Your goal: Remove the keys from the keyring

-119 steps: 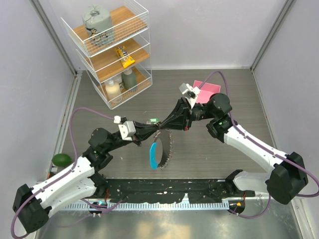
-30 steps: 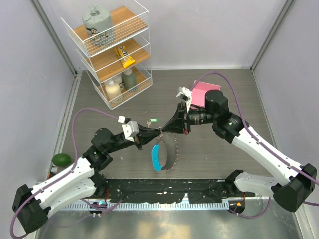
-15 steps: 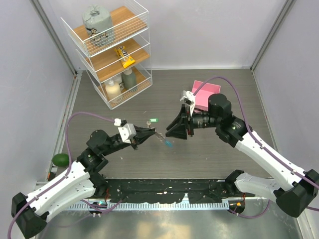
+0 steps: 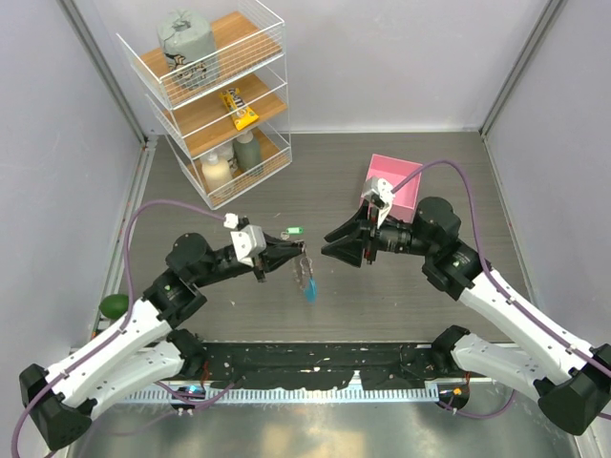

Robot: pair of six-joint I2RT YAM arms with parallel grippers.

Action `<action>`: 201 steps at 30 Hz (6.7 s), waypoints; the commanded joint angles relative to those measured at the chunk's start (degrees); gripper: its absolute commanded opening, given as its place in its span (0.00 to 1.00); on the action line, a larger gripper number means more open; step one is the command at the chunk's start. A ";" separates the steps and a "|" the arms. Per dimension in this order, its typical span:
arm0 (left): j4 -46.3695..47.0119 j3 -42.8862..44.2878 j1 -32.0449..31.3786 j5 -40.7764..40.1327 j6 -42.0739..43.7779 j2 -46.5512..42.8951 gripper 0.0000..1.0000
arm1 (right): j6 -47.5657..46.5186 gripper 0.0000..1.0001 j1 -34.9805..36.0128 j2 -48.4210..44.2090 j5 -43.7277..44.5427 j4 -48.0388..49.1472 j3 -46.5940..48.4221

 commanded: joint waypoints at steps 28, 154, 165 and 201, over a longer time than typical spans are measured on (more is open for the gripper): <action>-10.22 12.35 -1.82 4.16 -1.23 5.70 0.00 | 1.04 0.44 2.40 -2.70 -2.40 16.35 -5.49; -30.69 24.99 -3.23 0.47 -5.72 11.68 0.00 | -12.24 0.05 9.35 -13.43 14.23 28.22 -20.08; -33.43 27.64 -3.23 1.17 -3.26 12.73 0.00 | -12.68 0.28 9.35 -13.86 13.43 26.89 -20.43; -32.37 27.38 -3.23 1.79 -4.48 12.82 0.00 | -11.09 0.37 13.39 -7.62 16.77 20.30 -11.82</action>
